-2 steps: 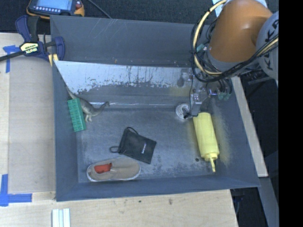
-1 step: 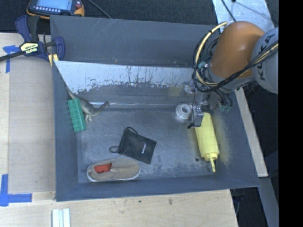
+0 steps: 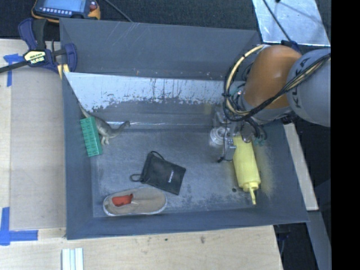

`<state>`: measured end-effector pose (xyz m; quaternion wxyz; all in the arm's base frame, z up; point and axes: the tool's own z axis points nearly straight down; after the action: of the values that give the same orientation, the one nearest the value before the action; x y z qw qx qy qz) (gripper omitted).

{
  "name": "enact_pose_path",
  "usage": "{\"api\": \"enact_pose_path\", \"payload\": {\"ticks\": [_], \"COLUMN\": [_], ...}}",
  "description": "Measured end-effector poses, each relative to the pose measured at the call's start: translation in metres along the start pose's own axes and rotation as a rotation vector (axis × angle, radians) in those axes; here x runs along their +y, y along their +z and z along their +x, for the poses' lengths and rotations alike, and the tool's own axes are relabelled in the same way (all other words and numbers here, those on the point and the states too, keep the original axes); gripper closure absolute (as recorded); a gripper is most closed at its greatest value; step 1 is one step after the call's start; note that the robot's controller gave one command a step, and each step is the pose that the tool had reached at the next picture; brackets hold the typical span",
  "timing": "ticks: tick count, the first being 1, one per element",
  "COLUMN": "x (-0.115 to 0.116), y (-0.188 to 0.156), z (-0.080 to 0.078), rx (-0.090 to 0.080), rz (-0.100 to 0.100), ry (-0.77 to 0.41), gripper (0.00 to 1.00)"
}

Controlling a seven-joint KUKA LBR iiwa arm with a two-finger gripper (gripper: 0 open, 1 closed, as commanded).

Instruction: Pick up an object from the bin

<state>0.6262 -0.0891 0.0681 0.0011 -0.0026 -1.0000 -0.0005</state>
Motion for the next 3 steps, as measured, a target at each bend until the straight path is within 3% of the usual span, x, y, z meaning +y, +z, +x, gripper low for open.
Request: {"api": "enact_pose_path", "payload": {"ticks": [1,2,3], "x": [0.009,0.0,0.008], "y": [-0.065,0.001,-0.003], "z": [0.0,0.0,0.0], "rx": [-0.006,0.001,-0.005], "rz": [0.001,0.0,0.001], "ry": [0.08,0.0,0.149], "gripper": [0.0,0.0,1.0]}}
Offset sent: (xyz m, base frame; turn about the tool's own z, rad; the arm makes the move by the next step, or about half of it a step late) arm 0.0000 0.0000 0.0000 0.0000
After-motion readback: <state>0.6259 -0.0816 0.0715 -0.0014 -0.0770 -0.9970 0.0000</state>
